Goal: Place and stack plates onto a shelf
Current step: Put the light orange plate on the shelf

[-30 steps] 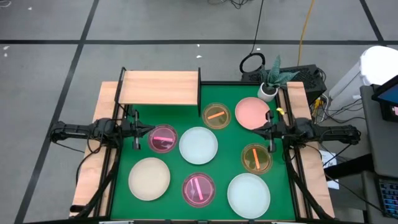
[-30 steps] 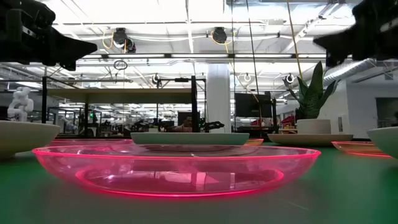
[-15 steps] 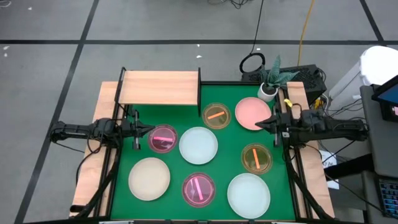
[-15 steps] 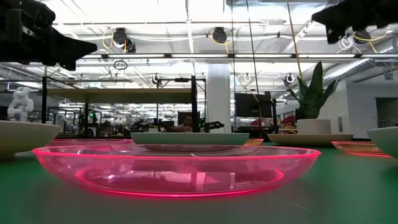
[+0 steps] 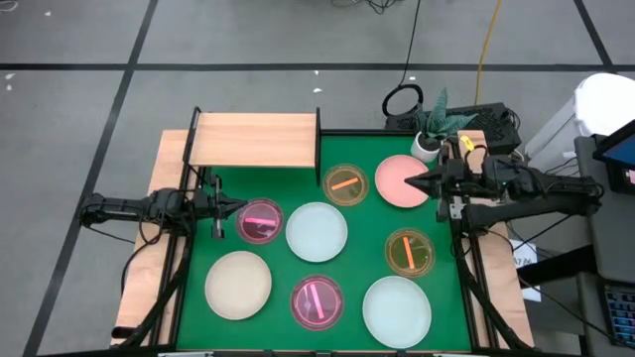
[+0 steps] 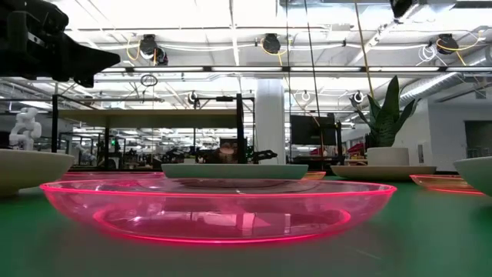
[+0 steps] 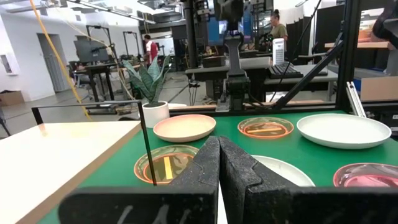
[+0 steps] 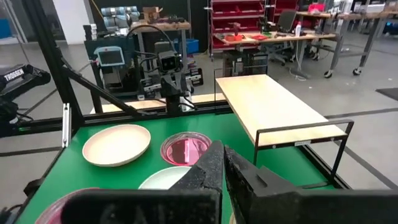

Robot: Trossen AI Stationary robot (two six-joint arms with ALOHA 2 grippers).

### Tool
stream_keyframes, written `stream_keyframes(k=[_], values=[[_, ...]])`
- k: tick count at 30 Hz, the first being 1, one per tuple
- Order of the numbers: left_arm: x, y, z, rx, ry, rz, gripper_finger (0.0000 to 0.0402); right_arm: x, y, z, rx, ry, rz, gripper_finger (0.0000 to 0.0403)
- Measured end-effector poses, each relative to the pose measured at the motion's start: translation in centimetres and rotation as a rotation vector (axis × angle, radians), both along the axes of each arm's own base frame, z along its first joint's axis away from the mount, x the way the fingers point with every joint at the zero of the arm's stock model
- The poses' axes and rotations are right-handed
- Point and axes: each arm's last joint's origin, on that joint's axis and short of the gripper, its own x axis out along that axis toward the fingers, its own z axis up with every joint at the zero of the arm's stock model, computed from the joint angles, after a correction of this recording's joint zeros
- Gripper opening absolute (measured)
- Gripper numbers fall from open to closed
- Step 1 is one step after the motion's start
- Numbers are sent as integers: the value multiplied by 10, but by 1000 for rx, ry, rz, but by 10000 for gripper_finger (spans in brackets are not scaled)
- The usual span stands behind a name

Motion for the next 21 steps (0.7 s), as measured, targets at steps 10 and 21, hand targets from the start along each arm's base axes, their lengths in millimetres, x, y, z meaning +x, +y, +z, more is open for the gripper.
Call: stream_keyframes(k=[10, 21], values=[[0, 0, 0, -24, -3, -2, 1, 33, 2, -16, -26, 195, 9, 0], [-3, 0, 16, -73, -81, -6, 1, 58, 3, -39, 4, 362, -7, 0]])
